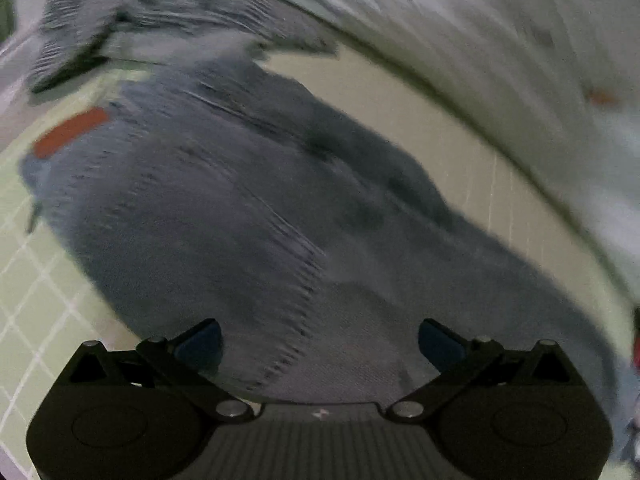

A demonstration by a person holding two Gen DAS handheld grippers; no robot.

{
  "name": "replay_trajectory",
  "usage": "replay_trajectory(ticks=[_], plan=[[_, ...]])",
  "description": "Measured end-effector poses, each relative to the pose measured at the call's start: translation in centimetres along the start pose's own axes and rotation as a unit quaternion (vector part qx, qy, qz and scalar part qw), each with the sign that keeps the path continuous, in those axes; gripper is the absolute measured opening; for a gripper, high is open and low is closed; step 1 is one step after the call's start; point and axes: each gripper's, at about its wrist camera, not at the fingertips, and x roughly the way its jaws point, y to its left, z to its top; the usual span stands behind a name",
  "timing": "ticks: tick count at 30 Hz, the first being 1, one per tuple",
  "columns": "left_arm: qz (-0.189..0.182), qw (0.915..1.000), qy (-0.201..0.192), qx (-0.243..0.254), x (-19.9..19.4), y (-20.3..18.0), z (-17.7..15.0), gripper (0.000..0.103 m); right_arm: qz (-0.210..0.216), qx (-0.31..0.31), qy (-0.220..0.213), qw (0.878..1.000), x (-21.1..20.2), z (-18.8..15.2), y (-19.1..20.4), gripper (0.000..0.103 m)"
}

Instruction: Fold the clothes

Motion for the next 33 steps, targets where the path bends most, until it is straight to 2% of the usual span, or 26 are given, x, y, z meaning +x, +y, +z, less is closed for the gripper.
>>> replay_trajectory(ticks=[5,12,16,21,23,26,27,28,29,30,33], plan=[[0.011,0.9968,-0.05,-0.061,-2.1,5.5,1.1,0.103,0.029,-0.023,0.037,0.999,-0.5,-2.8,4.2,0.097],[0.035,0.9912,-0.039,-0.122,-0.6,13.2,3.6,0.103,0.022,-0.056,0.056,0.997,-1.5,-4.6,8.1,0.097],[0.01,0.9889,-0.05,-0.14,0.2,15.9,4.8,0.103,0.015,-0.064,0.058,0.996,-2.2,-5.2,9.3,0.097],[-0.022,0.9801,-0.071,-0.184,1.1,17.9,5.8,0.102,0.008,-0.071,0.059,0.996,-3.0,-5.9,10.5,0.097],[-0.036,0.9785,-0.077,-0.188,1.2,18.2,6.0,0.1,0.005,-0.073,0.06,0.996,-3.4,-6.1,11.1,0.097],[-0.051,0.9756,-0.086,-0.196,1.2,18.3,6.2,0.073,0.0,-0.068,0.06,0.996,-3.5,-6.2,11.4,0.097],[-0.053,0.9743,-0.089,-0.2,1.2,18.2,6.2,0.059,-0.002,-0.064,0.06,0.996,-3.5,-6.1,11.3,0.097],[-0.055,0.9731,-0.093,-0.203,1.1,18.1,6.2,0.051,-0.004,-0.059,0.06,0.996,-3.4,-6.1,11.3,0.097],[-0.059,0.9717,-0.102,-0.205,0.8,18.0,6.1,0.035,-0.006,-0.056,0.06,0.997,-3.3,-6.0,11.3,0.097],[-0.07,0.9694,-0.113,-0.206,0.2,17.9,5.9,0.026,-0.007,-0.052,0.059,0.997,-3.3,-5.9,11.2,0.097],[-0.097,0.9672,-0.146,-0.184,-1.8,16.2,5.8,0.021,-0.007,-0.041,0.06,0.997,-3.0,-5.9,10.5,0.097]])
